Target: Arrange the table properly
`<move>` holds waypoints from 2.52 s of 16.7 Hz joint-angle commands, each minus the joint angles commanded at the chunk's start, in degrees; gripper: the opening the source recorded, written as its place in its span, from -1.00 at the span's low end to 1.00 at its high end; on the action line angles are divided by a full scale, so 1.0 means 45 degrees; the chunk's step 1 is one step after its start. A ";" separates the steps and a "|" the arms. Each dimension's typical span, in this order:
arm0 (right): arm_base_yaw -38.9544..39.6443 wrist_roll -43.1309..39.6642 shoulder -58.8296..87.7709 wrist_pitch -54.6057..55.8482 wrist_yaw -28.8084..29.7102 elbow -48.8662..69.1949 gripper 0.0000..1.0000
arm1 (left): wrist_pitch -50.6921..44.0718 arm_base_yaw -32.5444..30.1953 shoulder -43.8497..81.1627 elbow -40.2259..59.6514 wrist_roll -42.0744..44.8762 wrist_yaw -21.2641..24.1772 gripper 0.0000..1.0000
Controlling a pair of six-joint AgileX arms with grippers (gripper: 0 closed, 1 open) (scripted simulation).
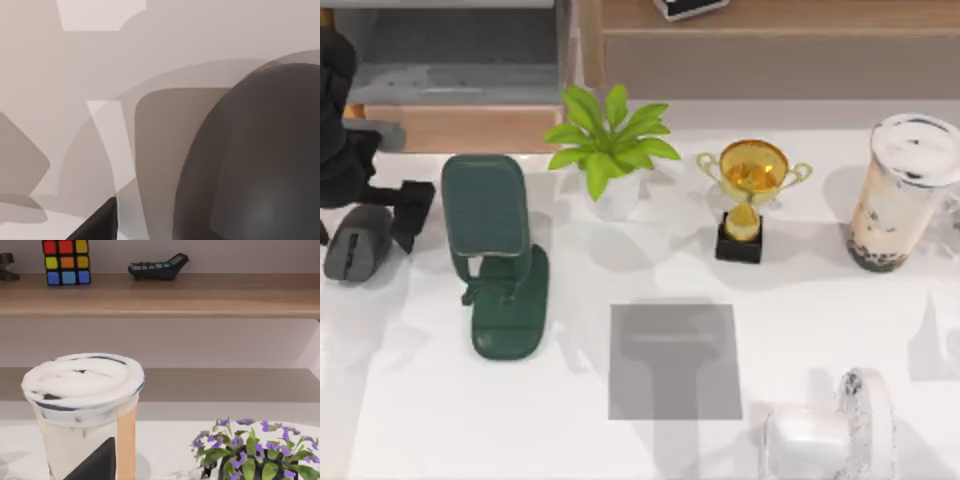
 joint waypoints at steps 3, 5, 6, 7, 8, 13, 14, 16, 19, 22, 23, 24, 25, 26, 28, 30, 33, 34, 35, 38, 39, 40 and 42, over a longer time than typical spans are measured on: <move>0.0000 0.0000 0.0000 0.0000 0.0000 0.0000 1.00 | 0.0000 0.0000 0.0000 0.0000 0.0000 0.0000 0.40; 0.0000 0.0000 0.0000 0.0000 0.0000 0.0000 1.00 | 0.0000 0.0000 0.0000 0.0000 0.0000 0.0000 0.10; 0.0000 0.0000 0.0000 0.0000 0.0000 0.0000 1.00 | 0.0000 0.0000 0.0000 0.0000 0.0000 0.0000 -0.06; 0.0000 0.0000 0.0000 0.0000 0.0000 0.0000 1.00 | 0.0000 0.0000 0.0000 0.0000 0.0000 0.0000 -0.21; 0.0000 0.0000 0.0000 0.0000 0.0000 0.0000 1.00 | 0.0000 0.0000 0.0000 0.0000 0.0000 0.0000 -0.36; 0.0000 0.0000 0.0000 0.0000 0.0000 0.0000 1.00 | 0.0000 0.0000 0.0000 0.0000 0.0000 0.0000 -1.00; 0.0000 0.0000 0.0000 0.0000 0.0000 0.0000 1.00 | 0.0000 0.0000 0.0000 0.0000 0.0000 0.0000 -1.00; 0.0000 0.0000 0.0000 0.0000 0.0000 0.0000 1.00 | 0.0000 0.0000 0.0000 0.0000 0.0000 0.0000 -1.00; 0.0000 0.0000 0.0000 0.0000 0.0000 0.0000 1.00 | 0.0000 0.0000 0.0000 0.0000 0.0000 0.0000 -1.00; 0.0000 0.0000 0.0000 0.0000 0.0000 0.0000 1.00 | -0.0142 -0.0027 -0.0312 0.0113 0.0009 -0.0002 -1.00; 0.0000 0.0000 0.0000 0.0000 0.0000 0.0000 1.00 | -0.0301 -0.0026 -0.0349 0.0228 0.0007 -0.0003 -1.00; 0.0000 0.0000 0.0000 0.0000 0.0000 0.0000 1.00 | -0.0570 -0.0029 -0.0410 0.0456 0.0007 -0.0004 -1.00; 0.0000 0.0000 0.0000 0.0000 0.0000 0.0000 1.00 | -0.0939 -0.0033 -0.0503 0.0796 0.0004 -0.0004 -1.00; 0.0000 0.0000 0.0000 0.0000 0.0000 0.0000 1.00 | -0.1388 -0.0037 -0.0606 0.1199 0.0003 -0.0005 -1.00; 0.0000 0.0000 0.0000 0.0000 0.0000 0.0000 1.00 | -0.2293 -0.0040 -0.0803 0.1756 -0.0005 -0.0007 -1.00; 0.0000 0.0000 0.0000 0.0000 0.0000 0.0000 1.00 | -0.3300 -0.0049 -0.0959 0.2334 -0.0008 -0.0010 -1.00; 0.0000 0.0000 0.0000 0.0000 0.0000 0.0000 1.00 | -0.4415 -0.0050 -0.1350 0.3281 -0.0028 -0.0012 -1.00; 0.0000 0.0000 0.0000 0.0000 0.0000 0.0000 1.00 | -0.4566 -0.0054 -0.1458 0.3396 -0.0034 -0.0013 -1.00; 0.0000 0.0000 0.0000 0.0000 0.0000 0.0000 1.00 | -0.4594 -0.0056 -0.1477 0.3413 -0.0033 -0.0014 -1.00; 0.0000 0.0000 0.0000 0.0000 0.0000 0.0000 1.00 | -0.4561 -0.0037 -0.1429 0.3385 -0.0009 -0.0021 -1.00; 0.0000 0.0000 0.0000 0.0000 0.0000 0.0000 1.00 | -0.4561 -0.0037 -0.1429 0.3385 -0.0009 -0.0021 -1.00; 0.0000 0.0000 0.0000 0.0000 0.0000 0.0000 1.00 | -0.4531 -0.0100 -0.1508 0.3418 0.0113 0.0027 -1.00; 0.0000 0.0000 0.0000 0.0000 0.0000 0.0000 1.00 | -0.4366 -0.0418 -0.1907 0.3566 0.0746 0.0247 -1.00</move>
